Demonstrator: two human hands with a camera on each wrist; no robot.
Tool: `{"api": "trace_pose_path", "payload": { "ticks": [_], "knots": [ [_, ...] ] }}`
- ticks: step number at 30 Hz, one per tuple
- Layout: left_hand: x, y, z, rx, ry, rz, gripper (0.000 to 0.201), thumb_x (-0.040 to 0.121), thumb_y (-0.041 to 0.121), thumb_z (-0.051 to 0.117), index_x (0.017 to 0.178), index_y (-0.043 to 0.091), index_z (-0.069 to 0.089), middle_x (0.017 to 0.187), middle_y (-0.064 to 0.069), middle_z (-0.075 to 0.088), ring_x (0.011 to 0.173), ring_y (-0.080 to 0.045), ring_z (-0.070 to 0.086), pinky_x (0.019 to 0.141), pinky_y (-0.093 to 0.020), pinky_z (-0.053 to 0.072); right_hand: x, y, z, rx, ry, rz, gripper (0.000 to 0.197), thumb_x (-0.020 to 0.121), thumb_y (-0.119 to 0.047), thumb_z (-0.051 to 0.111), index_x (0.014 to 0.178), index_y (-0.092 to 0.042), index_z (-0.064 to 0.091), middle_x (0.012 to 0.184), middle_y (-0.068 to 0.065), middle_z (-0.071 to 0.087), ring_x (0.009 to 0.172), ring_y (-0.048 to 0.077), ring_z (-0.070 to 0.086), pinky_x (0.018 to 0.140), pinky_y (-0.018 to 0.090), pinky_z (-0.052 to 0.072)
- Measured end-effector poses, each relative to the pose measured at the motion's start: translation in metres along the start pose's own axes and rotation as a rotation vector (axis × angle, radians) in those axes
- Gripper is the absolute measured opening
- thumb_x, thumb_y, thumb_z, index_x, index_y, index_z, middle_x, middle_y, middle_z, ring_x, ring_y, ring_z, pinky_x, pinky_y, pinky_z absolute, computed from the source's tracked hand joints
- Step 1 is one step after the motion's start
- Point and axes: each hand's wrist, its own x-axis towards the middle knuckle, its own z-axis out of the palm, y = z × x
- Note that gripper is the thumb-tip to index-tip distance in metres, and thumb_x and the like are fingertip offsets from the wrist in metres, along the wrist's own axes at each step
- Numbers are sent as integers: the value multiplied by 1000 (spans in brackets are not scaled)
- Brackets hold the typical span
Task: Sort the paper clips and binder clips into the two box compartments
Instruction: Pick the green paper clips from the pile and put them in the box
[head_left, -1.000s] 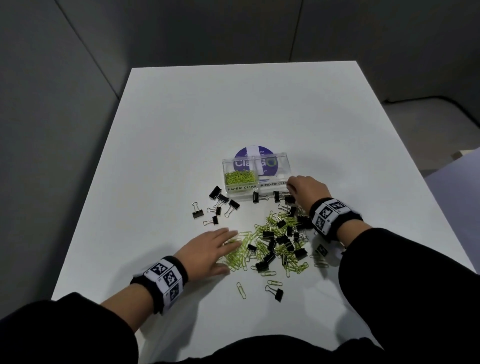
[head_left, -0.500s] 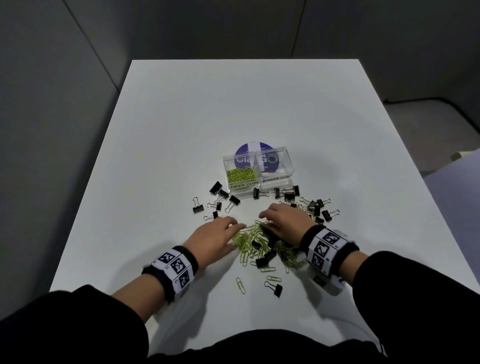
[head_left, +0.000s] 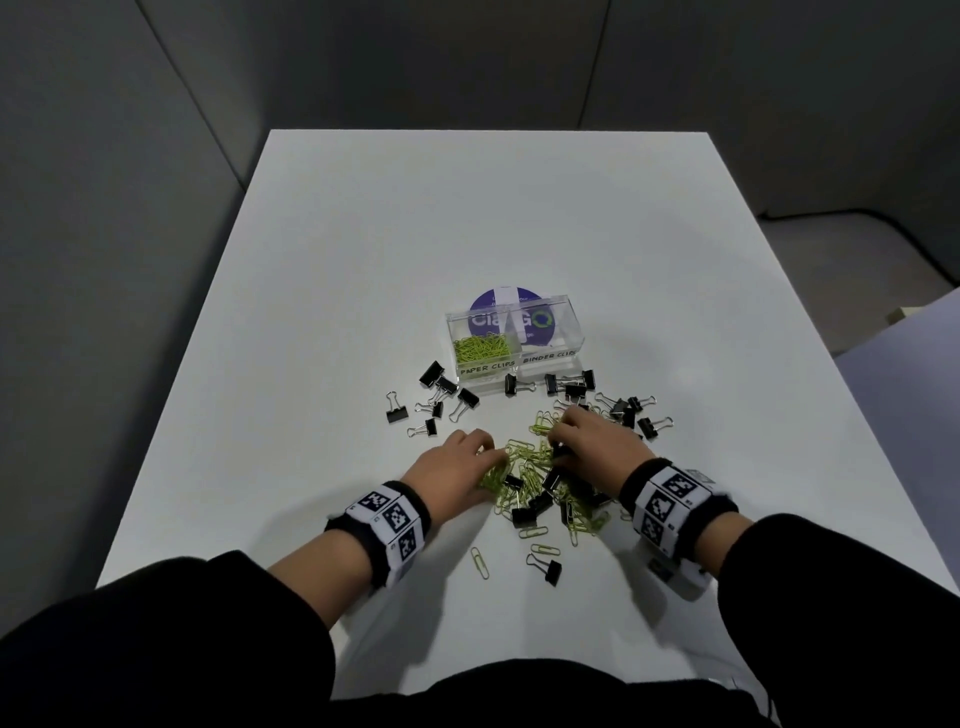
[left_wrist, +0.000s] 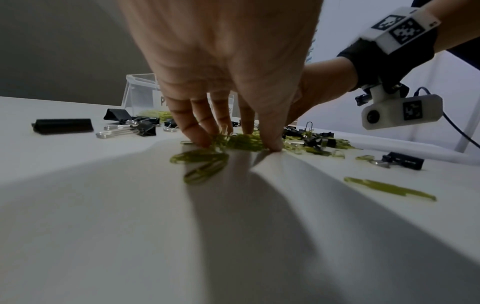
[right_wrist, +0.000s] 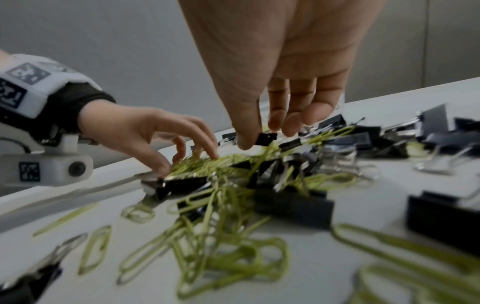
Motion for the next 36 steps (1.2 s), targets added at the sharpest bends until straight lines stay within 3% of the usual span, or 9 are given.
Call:
{"api": "trace_pose_path", "payload": {
  "ticks": [5, 8, 12, 15, 18, 21, 25, 31, 36],
  "knots": [
    [0, -5, -2, -27, -12, -9, 42, 93, 31, 49, 134, 20, 42, 138, -3, 40, 122, -21, 39, 94, -34, 43, -7, 16, -4, -56, 34, 45, 28, 88, -21, 57, 115, -14, 58, 118, 8, 55, 104, 25, 54, 85, 35, 50],
    [-1, -7, -2, 5, -6, 13, 53, 91, 37, 52, 139, 22, 35, 140, -2, 39, 124, -20, 39, 97, -34, 42, -3, 6, 1, -52, 102, -36, 34, 87, -24, 59, 118, -11, 57, 120, 12, 59, 106, 29, 56, 91, 36, 48],
    [-3, -11, 0, 137, 6, -30, 73, 84, 52, 54, 144, 26, 23, 151, -3, 26, 137, -25, 25, 109, -41, 27, 6, -24, 6, -58, -72, -111, 59, 91, -35, 49, 143, -17, 26, 150, 10, 29, 135, 28, 32, 112, 39, 28],
    [-6, -10, 2, 169, -60, -69, 71, 86, 51, 52, 145, 28, 20, 155, -6, 17, 142, -28, 16, 111, -44, 25, 9, -38, 9, -166, -197, -136, 64, 92, -37, 45, 146, -20, 15, 156, 8, 14, 142, 31, 16, 115, 42, 19],
    [-10, -7, 5, 142, -18, -14, 56, 91, 37, 51, 142, 24, 33, 152, -9, 26, 138, -28, 27, 105, -41, 36, 5, -36, 15, -158, -158, -157, 54, 91, -30, 50, 140, -17, 30, 150, 11, 27, 136, 34, 28, 110, 47, 32],
    [-15, -4, 9, 85, 37, 14, 44, 94, 21, 49, 138, 20, 42, 147, -12, 35, 134, -28, 35, 94, -41, 45, -3, -32, 17, -131, -106, -186, 46, 86, -15, 57, 130, -10, 43, 140, 16, 42, 123, 36, 44, 93, 49, 48],
    [-13, -6, 14, 91, 46, 9, 43, 95, 9, 44, 135, 22, 44, 142, -7, 39, 130, -24, 36, 90, -38, 45, -9, -32, 16, -167, -133, -128, 54, 83, -11, 61, 132, -10, 39, 140, 13, 39, 124, 30, 41, 97, 41, 47],
    [-1, -8, 9, 9, 81, 39, 30, 92, 9, 48, 120, 17, 56, 120, -7, 53, 106, -25, 52, 83, -33, 45, -2, -40, 4, -122, -154, -54, 29, 90, -9, 48, 119, -4, 49, 123, 17, 48, 115, 30, 44, 92, 41, 47],
    [6, -11, -4, -41, 6, 11, 25, 93, 14, 49, 117, 15, 57, 112, -8, 59, 103, -25, 55, 88, -36, 46, 15, -29, -1, -7, -178, -42, 19, 89, -11, 51, 104, -4, 58, 107, 14, 57, 102, 31, 54, 88, 41, 48]
  ]
}}
